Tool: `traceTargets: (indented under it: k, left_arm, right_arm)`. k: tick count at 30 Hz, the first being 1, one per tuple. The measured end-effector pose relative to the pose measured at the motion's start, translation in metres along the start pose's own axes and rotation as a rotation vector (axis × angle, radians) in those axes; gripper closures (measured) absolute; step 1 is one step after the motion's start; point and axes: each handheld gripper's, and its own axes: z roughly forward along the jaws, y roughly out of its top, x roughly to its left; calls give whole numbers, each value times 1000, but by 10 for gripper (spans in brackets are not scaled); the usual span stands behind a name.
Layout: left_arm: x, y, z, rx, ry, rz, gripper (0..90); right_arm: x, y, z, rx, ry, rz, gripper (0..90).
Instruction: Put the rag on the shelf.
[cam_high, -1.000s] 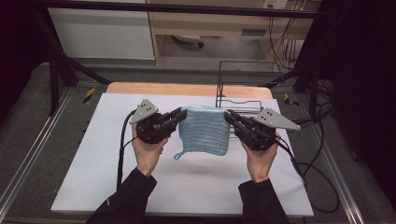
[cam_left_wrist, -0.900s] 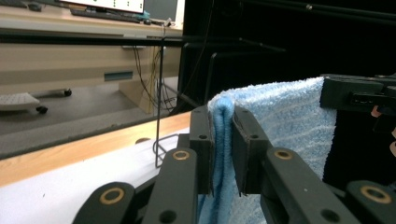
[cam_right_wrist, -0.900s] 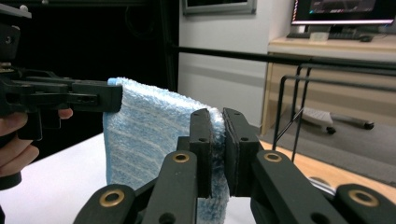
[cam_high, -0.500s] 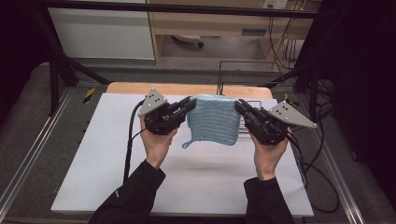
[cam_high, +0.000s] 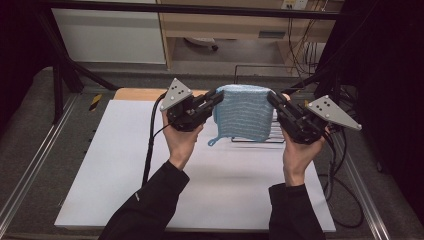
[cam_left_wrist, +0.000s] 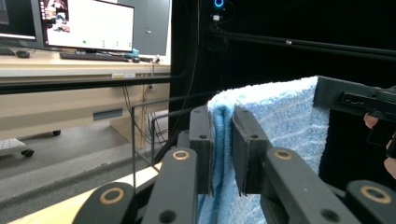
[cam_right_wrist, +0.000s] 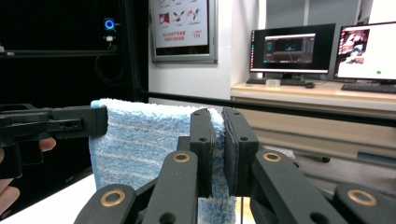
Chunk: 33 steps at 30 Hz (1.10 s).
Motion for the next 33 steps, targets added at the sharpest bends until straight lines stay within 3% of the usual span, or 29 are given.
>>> traceTargets:
  k: [21, 28, 33]
  left_arm:
    - [-16, 47, 37, -73, -7, 38, 793]
    - [-20, 62, 51, -84, -9, 35, 792]
    - [-22, 69, 61, -82, -2, 57, 792]
  right_arm:
    - [-27, 47, 1, -87, -76, -17, 838]
    - [-36, 59, 2, -106, -88, -19, 838]
    - [-44, 64, 3, -108, -106, -19, 838]
